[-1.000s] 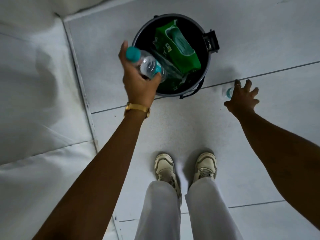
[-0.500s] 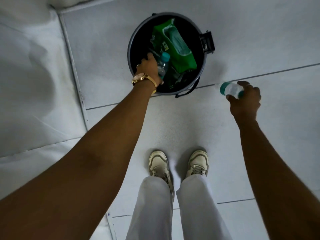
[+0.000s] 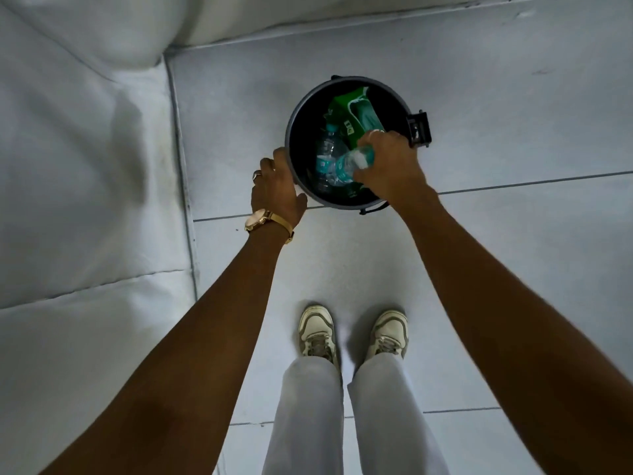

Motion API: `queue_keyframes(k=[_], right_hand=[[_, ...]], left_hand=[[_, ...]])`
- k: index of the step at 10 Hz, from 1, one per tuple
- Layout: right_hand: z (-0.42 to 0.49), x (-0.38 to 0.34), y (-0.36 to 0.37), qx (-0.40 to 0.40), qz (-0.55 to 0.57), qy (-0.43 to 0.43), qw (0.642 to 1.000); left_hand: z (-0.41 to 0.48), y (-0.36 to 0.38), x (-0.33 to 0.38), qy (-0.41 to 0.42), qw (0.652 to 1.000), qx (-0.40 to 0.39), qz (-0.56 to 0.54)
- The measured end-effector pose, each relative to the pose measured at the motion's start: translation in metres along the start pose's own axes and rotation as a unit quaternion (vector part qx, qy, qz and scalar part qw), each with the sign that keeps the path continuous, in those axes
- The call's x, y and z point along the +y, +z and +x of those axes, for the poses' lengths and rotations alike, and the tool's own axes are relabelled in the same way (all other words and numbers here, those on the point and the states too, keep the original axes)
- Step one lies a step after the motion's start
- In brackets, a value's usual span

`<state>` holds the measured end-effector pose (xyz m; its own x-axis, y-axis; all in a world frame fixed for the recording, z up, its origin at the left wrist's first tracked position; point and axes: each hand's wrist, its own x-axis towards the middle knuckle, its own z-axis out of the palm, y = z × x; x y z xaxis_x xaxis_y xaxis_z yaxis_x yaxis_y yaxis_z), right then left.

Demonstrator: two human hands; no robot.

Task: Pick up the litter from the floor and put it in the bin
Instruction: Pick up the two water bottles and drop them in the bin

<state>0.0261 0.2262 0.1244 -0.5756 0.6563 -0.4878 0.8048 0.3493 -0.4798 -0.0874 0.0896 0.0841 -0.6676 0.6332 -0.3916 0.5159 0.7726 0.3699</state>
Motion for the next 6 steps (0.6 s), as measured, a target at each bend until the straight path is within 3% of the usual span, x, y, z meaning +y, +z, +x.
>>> queue_keyframes(k=[1, 3, 6], right_hand=[[0.039, 0.013, 0.025, -0.077, -0.168, -0.017, 0.983], [0.081, 0.028, 0.073, -0.13, -0.272, -0.107, 0.948], [0.061, 0.003, 0.049, -0.092, -0.328, -0.127, 0.932]], left_hand=[[-0.001, 0.007, -0.004, 0.04, 0.999, 0.006, 0.009], [0.011, 0.027, 0.0, 0.126, 0.991, 0.017, -0.036], [0.018, 0.012, 0.018, 0.125, 0.992, 0.012, -0.014]])
